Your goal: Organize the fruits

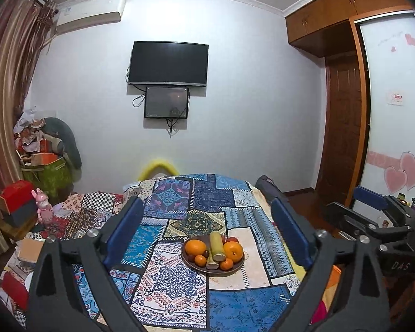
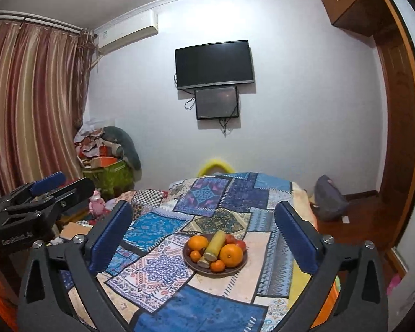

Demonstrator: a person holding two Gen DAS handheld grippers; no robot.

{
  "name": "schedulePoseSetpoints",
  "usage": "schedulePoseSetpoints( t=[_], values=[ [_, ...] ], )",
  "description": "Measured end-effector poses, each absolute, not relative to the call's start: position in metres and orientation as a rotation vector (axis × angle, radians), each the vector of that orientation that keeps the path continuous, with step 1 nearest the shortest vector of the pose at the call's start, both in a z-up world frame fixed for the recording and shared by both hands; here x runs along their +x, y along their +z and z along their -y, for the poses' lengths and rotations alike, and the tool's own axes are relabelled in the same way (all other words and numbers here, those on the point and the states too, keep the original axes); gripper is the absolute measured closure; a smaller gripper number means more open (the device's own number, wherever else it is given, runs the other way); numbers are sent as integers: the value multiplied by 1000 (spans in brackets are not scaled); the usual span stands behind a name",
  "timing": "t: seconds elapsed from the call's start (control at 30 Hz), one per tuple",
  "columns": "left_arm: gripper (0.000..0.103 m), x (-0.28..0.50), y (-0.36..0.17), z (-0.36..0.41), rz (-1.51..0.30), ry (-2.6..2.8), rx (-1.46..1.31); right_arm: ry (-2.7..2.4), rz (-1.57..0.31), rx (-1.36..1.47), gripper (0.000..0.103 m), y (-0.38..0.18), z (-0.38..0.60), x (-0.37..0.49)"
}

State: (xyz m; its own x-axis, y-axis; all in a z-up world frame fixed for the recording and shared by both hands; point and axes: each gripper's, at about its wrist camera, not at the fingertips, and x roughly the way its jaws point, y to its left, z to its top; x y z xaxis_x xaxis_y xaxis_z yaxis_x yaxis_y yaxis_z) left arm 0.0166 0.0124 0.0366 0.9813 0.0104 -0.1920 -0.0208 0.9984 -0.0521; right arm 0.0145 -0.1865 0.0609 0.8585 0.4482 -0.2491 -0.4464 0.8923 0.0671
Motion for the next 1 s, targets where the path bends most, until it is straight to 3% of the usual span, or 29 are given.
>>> schedulePoseSetpoints(
  t=[0.27, 1.0],
  values=[
    [1, 15, 31, -10, -189, 20, -43, 448, -260, -16, 0, 60, 186, 11],
    [0, 14, 30, -11, -189, 19, -47, 432, -259, 0, 0, 63, 192, 7]
  ],
)
